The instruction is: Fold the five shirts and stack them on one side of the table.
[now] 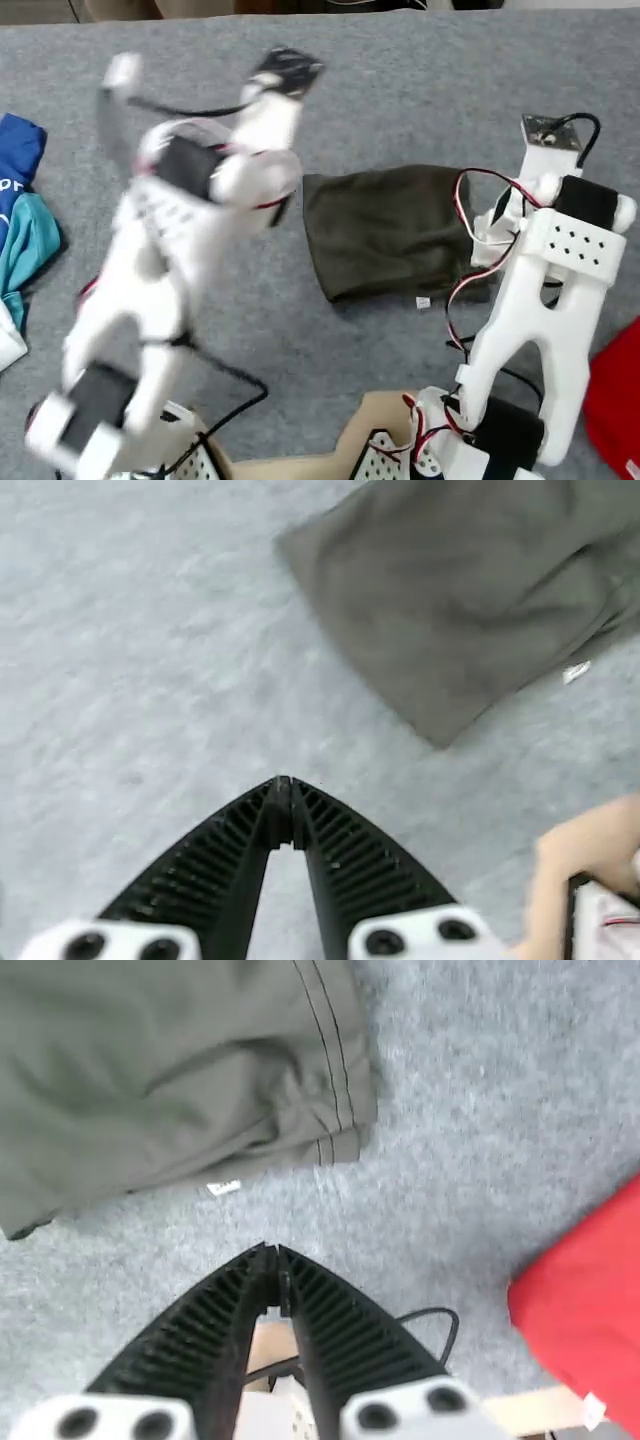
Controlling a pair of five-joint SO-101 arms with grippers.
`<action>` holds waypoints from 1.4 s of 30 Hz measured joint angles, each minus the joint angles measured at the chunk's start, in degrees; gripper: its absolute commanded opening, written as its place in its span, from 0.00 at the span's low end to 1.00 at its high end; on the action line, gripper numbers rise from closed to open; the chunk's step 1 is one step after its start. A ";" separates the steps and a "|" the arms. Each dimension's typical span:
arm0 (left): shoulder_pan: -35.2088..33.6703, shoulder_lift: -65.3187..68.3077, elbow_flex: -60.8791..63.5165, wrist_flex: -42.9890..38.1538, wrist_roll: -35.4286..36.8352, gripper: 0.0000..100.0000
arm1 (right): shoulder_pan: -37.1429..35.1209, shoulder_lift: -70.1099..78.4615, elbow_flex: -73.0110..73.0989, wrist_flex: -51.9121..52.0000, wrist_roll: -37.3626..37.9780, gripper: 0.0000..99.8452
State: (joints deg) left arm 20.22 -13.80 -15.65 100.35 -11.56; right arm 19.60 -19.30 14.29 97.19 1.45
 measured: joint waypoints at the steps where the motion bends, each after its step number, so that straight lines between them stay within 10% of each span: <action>1: -2.11 -3.52 2.81 0.00 -0.79 0.02 | 0.09 0.00 0.00 0.70 0.00 0.01; 16: -39.56 -44.66 37.45 0.09 -5.98 0.02 | 2.02 -0.26 0.00 3.87 -0.26 0.01; 33: -41.85 -56.26 48.35 0.09 -6.15 0.02 | 4.84 -7.38 10.20 -4.22 -1.41 0.01; 42: -41.85 -59.34 48.35 0.09 -6.15 0.02 | -0.18 -7.38 22.33 -16.70 -22.77 0.18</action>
State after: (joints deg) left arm -21.63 -73.14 32.70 100.44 -17.71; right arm 19.43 -26.68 36.62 80.48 -21.32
